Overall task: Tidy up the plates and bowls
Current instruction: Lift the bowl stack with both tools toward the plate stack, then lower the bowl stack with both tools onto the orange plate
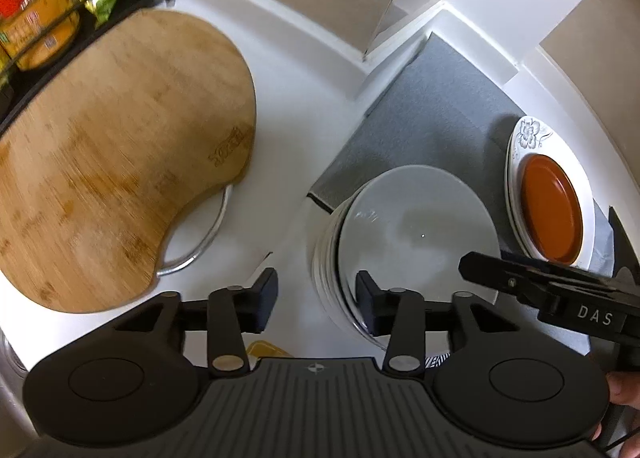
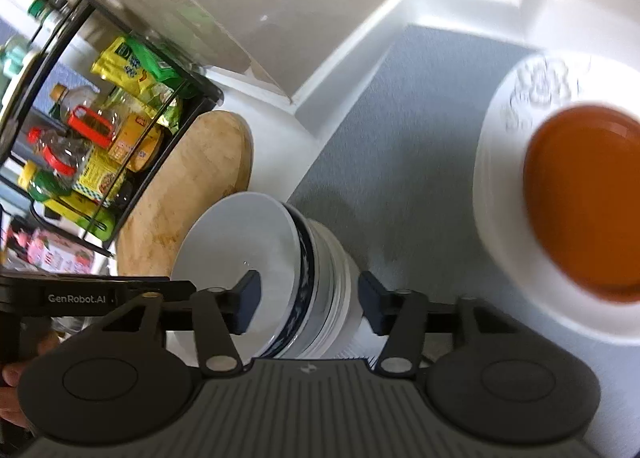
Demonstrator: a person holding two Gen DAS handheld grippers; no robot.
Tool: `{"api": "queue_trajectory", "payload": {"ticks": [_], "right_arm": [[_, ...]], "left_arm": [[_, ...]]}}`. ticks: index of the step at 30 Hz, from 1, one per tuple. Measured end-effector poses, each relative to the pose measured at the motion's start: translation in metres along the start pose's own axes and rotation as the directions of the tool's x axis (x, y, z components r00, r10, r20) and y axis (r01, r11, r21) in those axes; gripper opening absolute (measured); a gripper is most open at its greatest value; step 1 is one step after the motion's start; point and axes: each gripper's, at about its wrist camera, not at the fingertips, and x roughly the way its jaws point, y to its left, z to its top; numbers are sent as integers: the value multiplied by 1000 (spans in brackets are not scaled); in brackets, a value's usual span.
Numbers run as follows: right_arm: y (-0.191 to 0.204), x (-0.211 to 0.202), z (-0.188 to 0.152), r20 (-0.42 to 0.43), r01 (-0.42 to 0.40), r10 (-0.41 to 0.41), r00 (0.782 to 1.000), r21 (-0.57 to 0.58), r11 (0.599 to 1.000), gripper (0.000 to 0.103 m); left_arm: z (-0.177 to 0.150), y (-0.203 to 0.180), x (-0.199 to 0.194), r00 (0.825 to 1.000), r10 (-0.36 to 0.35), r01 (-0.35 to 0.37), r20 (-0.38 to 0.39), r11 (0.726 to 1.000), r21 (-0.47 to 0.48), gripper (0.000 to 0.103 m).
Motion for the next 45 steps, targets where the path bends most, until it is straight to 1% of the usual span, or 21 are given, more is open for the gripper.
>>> {"api": "queue_trajectory", "payload": {"ticks": [3, 4, 7, 9, 10, 11, 13, 15, 17, 21, 23, 26, 30, 33, 35, 37, 39, 41, 45], "right_arm": [[-9, 8, -7, -12, -29, 30, 999, 59, 998, 71], [-13, 11, -10, -12, -40, 41, 999, 86, 995, 76], [-22, 22, -20, -25, -69, 74, 997, 168, 983, 78], [-27, 29, -29, -29, -99, 109, 994, 228, 968, 76], [-29, 30, -33, -22, -109, 119, 993, 265, 958, 73], [-31, 32, -38, -12, -118, 128, 992, 302, 946, 70], [-33, 31, -45, 17, -128, 131, 991, 350, 928, 69], [-37, 29, -49, 40, -144, 140, 989, 402, 904, 67], [-40, 27, -53, 60, -148, 135, 989, 442, 885, 60], [-33, 22, -54, 91, -137, 108, 990, 437, 889, 56], [-31, 20, -54, 102, -127, 91, 991, 436, 891, 55], [-30, 18, -58, 137, -123, 68, 988, 457, 881, 54], [-29, 17, -64, 185, -124, 41, 982, 461, 879, 55], [-31, 17, -71, 227, -143, 31, 974, 496, 857, 56], [-35, 16, -76, 238, -152, 31, 971, 511, 846, 57], [-35, 15, -76, 232, -149, 32, 972, 504, 851, 57], [-35, 13, -74, 224, -137, 26, 974, 493, 859, 55], [-32, 11, -69, 217, -125, 20, 976, 480, 869, 51], [-37, 9, -67, 188, -133, 50, 981, 456, 880, 50]], "left_arm": [[2, 6, 14, 999, -29, 28, -35, 1000, -13, 55], [3, 7, 19, 998, -42, 41, -48, 999, -13, 55], [6, 11, 37, 992, -86, 86, -93, 996, -6, 57], [9, 14, 48, 982, -141, 141, -123, 990, -6, 58], [11, 14, 51, 976, -165, 166, -144, 986, -7, 58], [13, 13, 54, 969, -183, 186, -166, 983, 1, 57], [15, 10, 55, 958, -214, 228, -193, 972, 53, 50], [16, 8, 53, 952, -221, 246, -210, 964, 101, 49], [16, 13, 53, 942, -240, 271, -233, 956, 111, 47], [28, 17, 60, 913, -265, 312, -309, 943, 114, 46], [34, 16, 64, 907, -264, 323, -328, 937, 138, 45], [38, 16, 68, 896, -274, 344, -350, 925, 158, 45], [41, 13, 72, 893, -282, 369, -351, 905, 212, 46], [42, 11, 75, 890, -284, 381, -357, 893, 239, 49], [43, 8, 77, 891, -282, 384, -357, 886, 258, 49], [42, 6, 77, 894, -285, 384, -345, 884, 265, 49], [39, 8, 74, 897, -282, 375, -339, 893, 249, 48], [36, 6, 71, 904, -267, 356, -334, 902, 242, 48], [30, 4, 66, 917, -240, 317, -319, 924, 216, 48]]}}
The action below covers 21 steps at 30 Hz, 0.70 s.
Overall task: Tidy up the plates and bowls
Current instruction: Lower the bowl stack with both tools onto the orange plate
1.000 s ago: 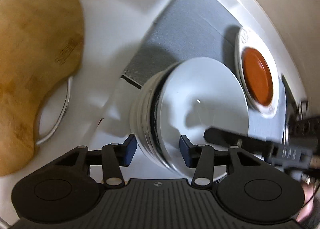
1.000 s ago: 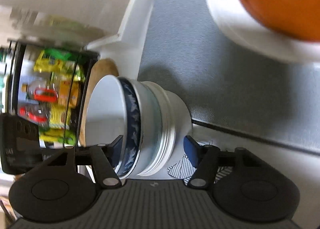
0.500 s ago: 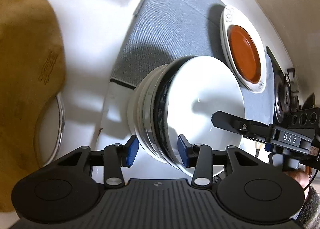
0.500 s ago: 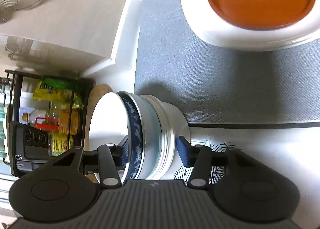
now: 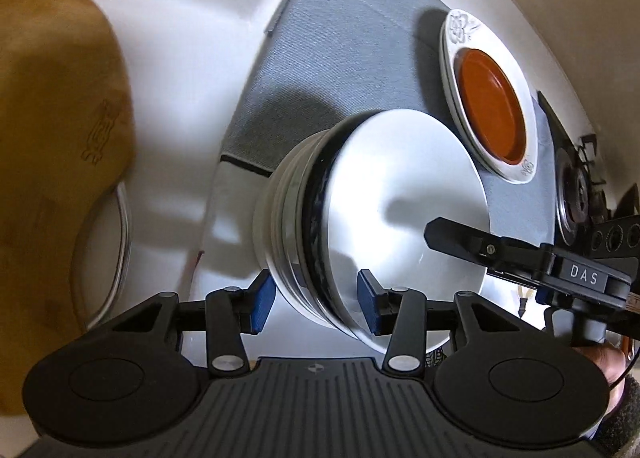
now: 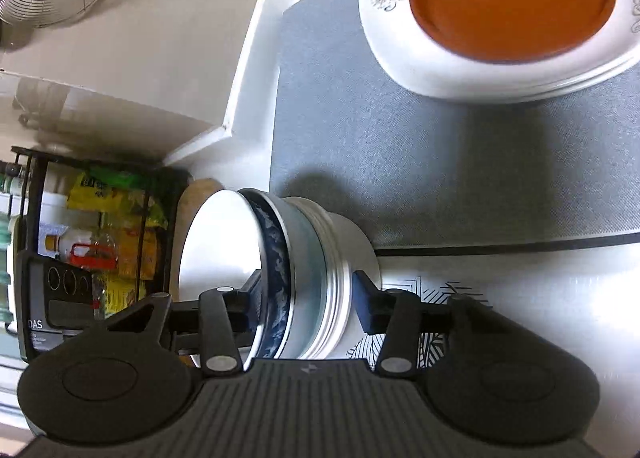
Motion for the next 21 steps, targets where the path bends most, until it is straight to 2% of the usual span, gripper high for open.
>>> {"api": "queue_trajectory", "payload": {"ticks": [4, 10, 21], "right_arm": [[0, -6, -1, -11, -10, 10, 1000, -9, 1000, 50], [-6, -28, -5, 24, -27, 27, 999, 0, 1000, 50], [0, -75, -3, 185, -19, 17, 983, 12, 1000, 50]], "left_arm": [[-7, -13, -5, 999, 44, -44, 2, 999, -20, 48], [-2, -38, -9, 998, 62, -62, 8, 998, 16, 48], [20, -77, -17, 1000, 31, -30, -1, 988, 153, 48]]}}
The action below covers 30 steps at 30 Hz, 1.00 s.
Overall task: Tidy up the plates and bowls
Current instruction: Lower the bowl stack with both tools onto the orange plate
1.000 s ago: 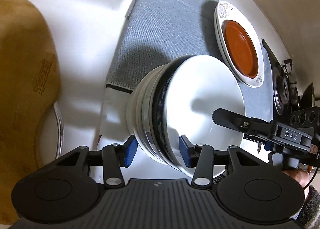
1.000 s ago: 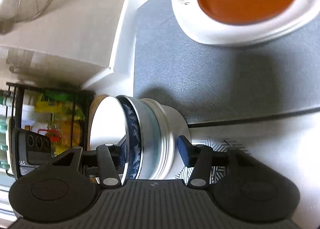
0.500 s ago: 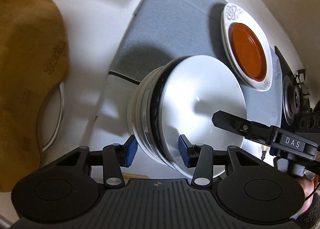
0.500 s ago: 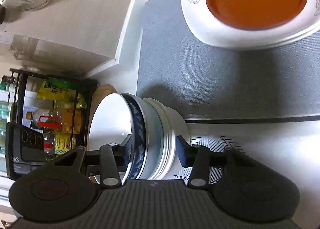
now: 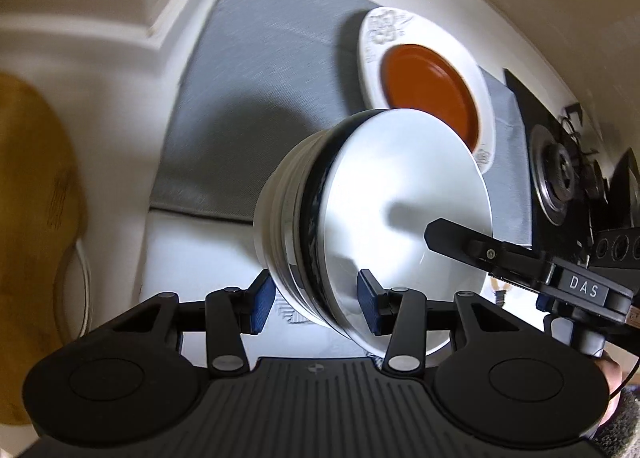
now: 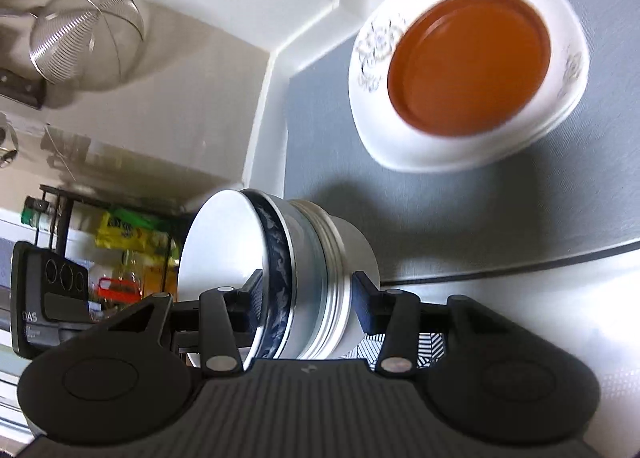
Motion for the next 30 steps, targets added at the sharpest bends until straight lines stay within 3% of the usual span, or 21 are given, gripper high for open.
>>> {"api": "queue_trajectory", "payload": {"ticks": [10, 23, 30], "right_arm": [[8, -46, 25, 114, 48, -46, 992, -15, 999, 50], [11, -95, 77, 242, 87, -73, 968, -46, 995, 50], [-7, -102, 115, 271, 86, -73, 960, -36, 996, 50]], "left_arm": [[26, -38, -6, 997, -78, 75, 19, 991, 108, 48], [73, -97, -19, 991, -113, 98, 68, 976, 193, 48], [101, -119, -3, 990, -121, 102, 73, 968, 228, 48]]}}
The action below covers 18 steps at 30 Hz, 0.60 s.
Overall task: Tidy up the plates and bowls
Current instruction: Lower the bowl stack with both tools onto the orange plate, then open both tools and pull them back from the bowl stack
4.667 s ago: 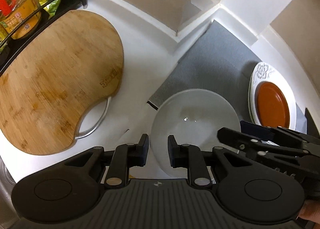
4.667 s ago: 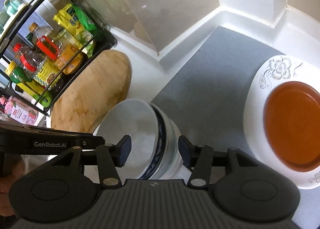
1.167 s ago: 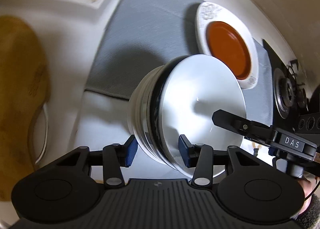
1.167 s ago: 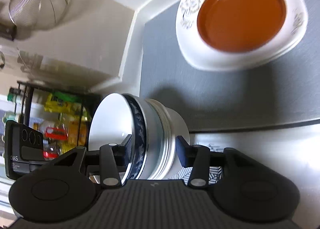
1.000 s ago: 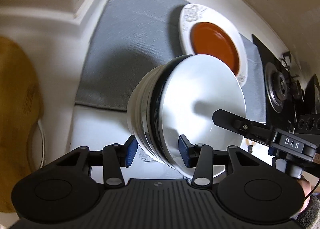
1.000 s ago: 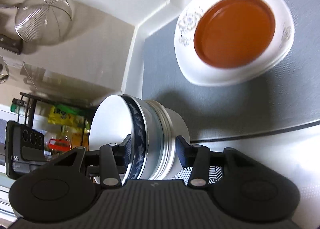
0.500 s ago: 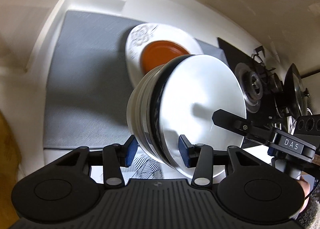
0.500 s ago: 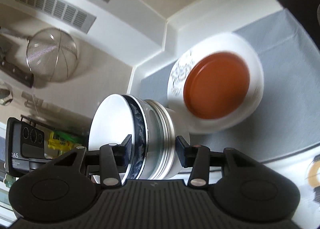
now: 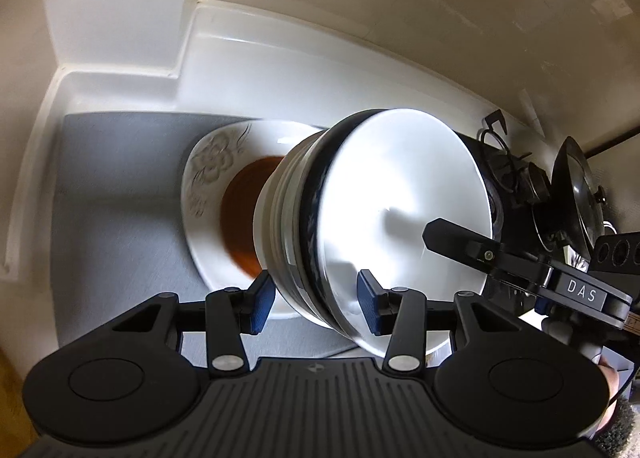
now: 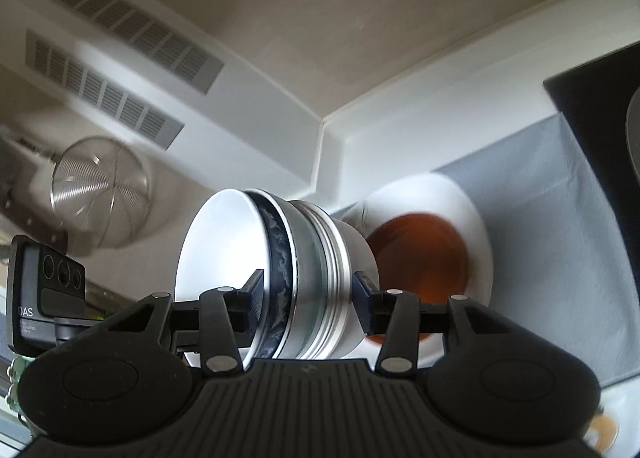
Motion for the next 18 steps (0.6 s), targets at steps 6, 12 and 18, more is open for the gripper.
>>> {"api": "queue_trajectory", "payload": {"ticks": [6, 12, 18], "right_arm": [[-29, 27, 15, -20, 15, -15, 1000, 18, 1000, 50], [-58, 60, 16, -52, 33, -30, 998, 53, 998, 51], [-71, 79, 11, -87, 56, -50, 995, 67, 996, 51]], "left_arm": [[22, 7, 32, 1000, 21, -21, -3, 1000, 19, 48], [34, 24, 66, 998, 36, -38, -50, 999, -34, 48], [34, 35, 89, 997, 36, -40, -74, 998, -54, 48]]}}
